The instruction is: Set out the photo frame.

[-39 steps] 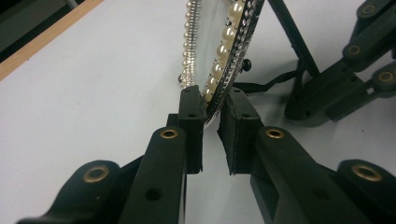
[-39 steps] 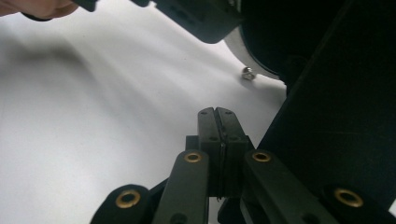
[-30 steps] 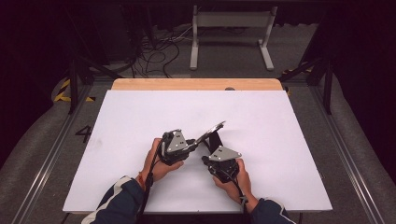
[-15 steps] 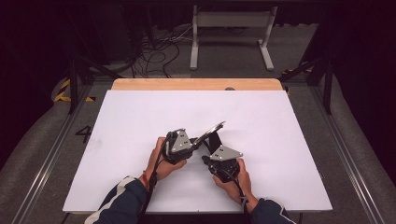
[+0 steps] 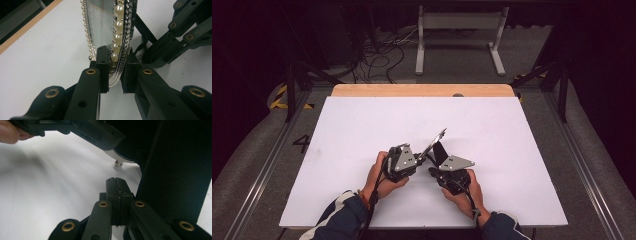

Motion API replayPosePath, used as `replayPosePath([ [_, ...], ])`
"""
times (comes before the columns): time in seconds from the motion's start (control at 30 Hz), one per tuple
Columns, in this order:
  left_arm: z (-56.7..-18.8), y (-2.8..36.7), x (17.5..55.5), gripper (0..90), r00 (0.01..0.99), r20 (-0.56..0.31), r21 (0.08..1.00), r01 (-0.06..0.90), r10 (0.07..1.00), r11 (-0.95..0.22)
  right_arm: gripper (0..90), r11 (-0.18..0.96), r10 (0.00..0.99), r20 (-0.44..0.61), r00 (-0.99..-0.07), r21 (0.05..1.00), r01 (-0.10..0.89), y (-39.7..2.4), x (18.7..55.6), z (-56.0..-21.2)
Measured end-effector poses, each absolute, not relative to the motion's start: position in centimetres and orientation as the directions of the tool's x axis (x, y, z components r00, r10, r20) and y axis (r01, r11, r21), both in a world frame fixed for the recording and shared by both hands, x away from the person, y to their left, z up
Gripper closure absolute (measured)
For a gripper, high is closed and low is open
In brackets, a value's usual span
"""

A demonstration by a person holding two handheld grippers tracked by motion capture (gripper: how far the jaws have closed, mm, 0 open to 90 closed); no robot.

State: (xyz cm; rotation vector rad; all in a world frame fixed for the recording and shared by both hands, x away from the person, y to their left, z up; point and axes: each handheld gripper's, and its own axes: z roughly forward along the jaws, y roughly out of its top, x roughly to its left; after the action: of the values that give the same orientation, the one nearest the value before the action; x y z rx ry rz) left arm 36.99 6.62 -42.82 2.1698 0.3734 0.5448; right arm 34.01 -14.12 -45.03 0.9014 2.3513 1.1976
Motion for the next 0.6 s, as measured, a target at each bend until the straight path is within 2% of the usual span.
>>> replayPosePath([
  [0.6,-43.06,6.44,36.94,76.4,0.869,0.212,0.816,0.093,0.446,-0.57,90.0,0.431,0.684,-0.033,-0.728,0.824,0.367,-14.81,34.03,-45.29],
])
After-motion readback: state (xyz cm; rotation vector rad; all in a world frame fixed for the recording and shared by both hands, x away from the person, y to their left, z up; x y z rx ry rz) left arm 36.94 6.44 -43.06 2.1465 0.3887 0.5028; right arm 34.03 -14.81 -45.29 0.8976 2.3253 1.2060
